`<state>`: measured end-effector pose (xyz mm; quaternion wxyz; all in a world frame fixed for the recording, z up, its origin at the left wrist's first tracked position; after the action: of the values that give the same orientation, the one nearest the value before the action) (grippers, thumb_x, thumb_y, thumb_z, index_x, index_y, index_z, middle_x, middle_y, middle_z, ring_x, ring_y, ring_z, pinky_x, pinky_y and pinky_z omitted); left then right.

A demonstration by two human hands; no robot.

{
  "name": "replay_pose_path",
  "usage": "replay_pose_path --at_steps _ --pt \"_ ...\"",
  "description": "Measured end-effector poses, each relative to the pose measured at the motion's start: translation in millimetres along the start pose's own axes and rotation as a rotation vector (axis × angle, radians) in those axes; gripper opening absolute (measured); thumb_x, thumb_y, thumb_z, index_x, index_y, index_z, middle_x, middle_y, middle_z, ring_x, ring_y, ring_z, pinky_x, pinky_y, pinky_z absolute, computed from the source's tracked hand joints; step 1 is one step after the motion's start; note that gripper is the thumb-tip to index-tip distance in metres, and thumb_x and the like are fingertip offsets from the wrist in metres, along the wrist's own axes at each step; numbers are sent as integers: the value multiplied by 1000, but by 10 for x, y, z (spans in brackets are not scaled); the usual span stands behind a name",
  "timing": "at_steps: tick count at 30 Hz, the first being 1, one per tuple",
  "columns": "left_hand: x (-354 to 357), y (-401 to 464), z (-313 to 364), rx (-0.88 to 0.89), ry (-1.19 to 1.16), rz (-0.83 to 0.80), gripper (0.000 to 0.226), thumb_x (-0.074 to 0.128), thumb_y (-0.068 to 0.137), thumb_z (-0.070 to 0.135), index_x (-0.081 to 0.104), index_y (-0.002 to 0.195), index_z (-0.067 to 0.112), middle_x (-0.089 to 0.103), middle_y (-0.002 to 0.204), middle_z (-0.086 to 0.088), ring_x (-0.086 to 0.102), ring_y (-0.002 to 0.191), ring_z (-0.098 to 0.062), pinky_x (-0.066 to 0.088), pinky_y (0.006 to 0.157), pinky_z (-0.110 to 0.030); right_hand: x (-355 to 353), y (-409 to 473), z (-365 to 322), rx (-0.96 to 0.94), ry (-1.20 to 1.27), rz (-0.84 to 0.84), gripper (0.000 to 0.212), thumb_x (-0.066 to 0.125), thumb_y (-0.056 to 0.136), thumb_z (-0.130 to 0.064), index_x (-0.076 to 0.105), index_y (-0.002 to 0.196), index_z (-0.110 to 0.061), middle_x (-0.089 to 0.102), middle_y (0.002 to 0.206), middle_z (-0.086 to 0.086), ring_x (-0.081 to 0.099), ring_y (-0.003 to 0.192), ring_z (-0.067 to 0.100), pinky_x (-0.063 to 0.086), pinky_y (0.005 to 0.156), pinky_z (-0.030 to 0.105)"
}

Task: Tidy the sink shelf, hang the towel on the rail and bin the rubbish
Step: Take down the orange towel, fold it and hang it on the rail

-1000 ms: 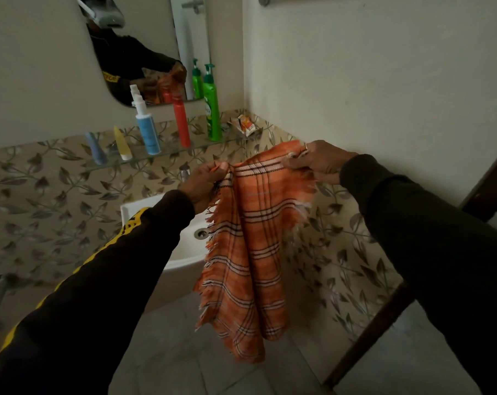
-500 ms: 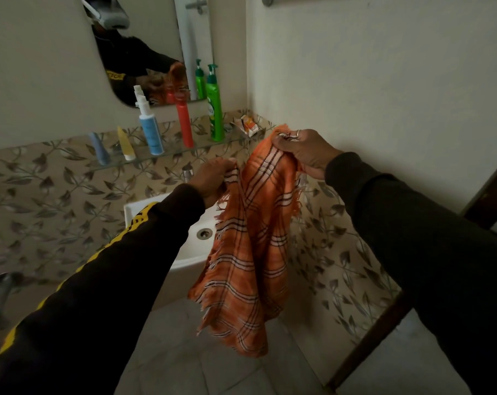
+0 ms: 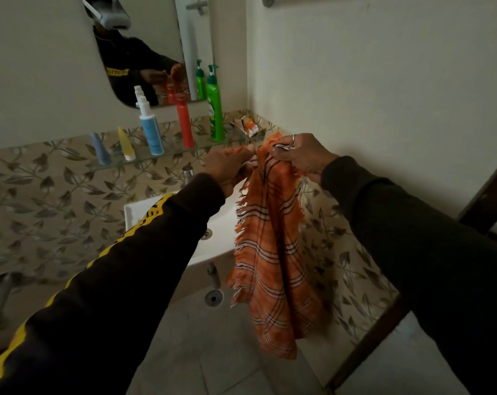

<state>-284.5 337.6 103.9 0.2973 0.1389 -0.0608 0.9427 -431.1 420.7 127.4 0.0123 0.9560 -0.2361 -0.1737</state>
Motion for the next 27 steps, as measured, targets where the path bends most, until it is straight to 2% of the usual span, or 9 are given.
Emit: replay_pose_path --at_steps 3,6,7,10,12,15,20,24,27 --pt "55 2 -32 -19 -25 14 8 60 94 5 64 94 -2 61 78 -8 59 51 -8 51 49 -13 -10 -15 21 -8 36 -31 28 72 92 -11 70 119 -4 74 108 11 72 98 23 60 89 35" --pt "104 -7 -72 -72 -56 29 12 58 93 -2 63 82 1 63 77 -9 62 50 -8 53 50 -14 -3 -58 17 9 4 -96 22 70 93 -10 72 114 -9 76 103 8 75 83 12 61 70 23" --pt "114 -11 -88 -82 -62 39 16 57 92 -5 62 79 2 63 76 -10 63 50 -9 53 49 -15 8 -72 24 23 7 -118 18 70 93 -9 73 110 -13 77 98 7 76 80 11 61 69 23" --pt "133 -29 -128 -70 -54 60 21 58 89 -10 61 74 5 63 73 -9 64 49 -10 53 48 -17 28 -89 74 52 53 -130 18 73 90 -9 74 108 -11 77 102 14 76 91 24 63 80 34" --pt "137 -33 -158 -63 -58 76 22 59 89 -9 61 73 5 62 71 -8 62 46 -8 53 48 -17 43 -99 101 52 50 -104 23 79 84 -8 74 106 -6 76 104 16 75 91 23 63 77 31" --pt "151 -45 -209 -91 -63 80 20 60 90 -6 61 74 6 61 71 -7 58 45 -7 52 46 -15 68 -129 108 71 51 -70 41 87 75 -11 71 112 0 74 110 15 72 104 28 60 89 39" --pt "102 -37 -201 -139 14 2 23 47 97 -2 53 78 8 52 74 -5 50 61 -10 45 46 -12 51 -119 163 201 111 -120 40 72 88 1 60 125 10 65 125 29 64 117 41 50 105 53" --pt "13 -51 -207 -209 -14 -24 25 39 99 5 52 78 11 44 59 -1 38 46 -9 36 41 -13 -15 -112 166 256 195 -63 40 67 92 1 56 129 12 64 126 30 66 115 40 53 101 50" --pt "-43 -40 -193 -180 64 -4 19 47 98 11 58 83 12 50 66 -1 45 54 -11 40 51 -19 9 -130 163 275 225 -65 38 65 94 1 56 128 12 65 123 30 69 103 36 55 97 48"
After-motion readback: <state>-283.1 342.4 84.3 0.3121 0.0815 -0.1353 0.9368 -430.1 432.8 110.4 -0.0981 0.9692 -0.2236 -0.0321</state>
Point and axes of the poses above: each hand's wrist, its own y-axis towards the middle knuckle, its own x-axis out of the palm, z = x × y, the point moved 5 cm from there along y, towards the middle knuckle
